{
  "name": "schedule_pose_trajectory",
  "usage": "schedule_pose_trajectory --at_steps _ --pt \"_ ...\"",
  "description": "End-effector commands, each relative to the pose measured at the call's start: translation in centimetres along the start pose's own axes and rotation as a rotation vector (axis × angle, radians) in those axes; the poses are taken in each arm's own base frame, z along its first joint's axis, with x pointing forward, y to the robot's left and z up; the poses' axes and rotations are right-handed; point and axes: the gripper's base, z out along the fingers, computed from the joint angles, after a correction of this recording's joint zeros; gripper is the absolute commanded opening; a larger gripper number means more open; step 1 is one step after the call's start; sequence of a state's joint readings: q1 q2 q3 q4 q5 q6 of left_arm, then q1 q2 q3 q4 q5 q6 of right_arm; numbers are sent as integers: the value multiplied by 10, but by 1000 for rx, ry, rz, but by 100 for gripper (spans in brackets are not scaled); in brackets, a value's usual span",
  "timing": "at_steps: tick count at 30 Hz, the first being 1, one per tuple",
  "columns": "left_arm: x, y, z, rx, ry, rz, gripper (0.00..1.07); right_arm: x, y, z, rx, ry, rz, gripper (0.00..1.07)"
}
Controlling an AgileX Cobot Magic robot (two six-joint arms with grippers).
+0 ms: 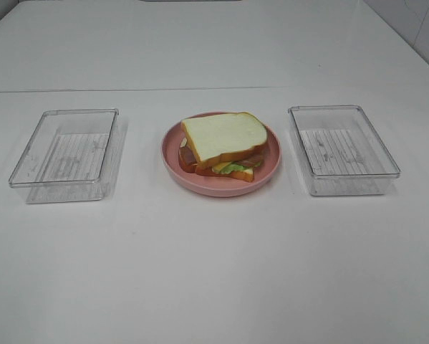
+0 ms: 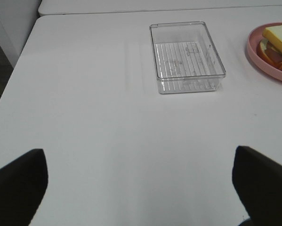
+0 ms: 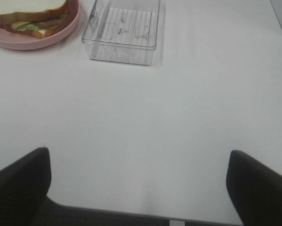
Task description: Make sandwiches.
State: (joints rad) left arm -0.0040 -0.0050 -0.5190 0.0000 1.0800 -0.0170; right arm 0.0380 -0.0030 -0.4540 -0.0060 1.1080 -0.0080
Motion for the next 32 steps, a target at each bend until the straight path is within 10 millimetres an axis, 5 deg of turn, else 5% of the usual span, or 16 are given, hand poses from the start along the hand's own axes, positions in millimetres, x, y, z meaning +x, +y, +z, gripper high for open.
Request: schedule_pose_trajectory --at_steps 1,32 --pt "1 0 -1 -2 -16 -3 100 3 1 -3 0 -43 -10 99" --pt "1 0 -1 -2 -14 -3 100 3 1 -3 -2 -43 -12 99"
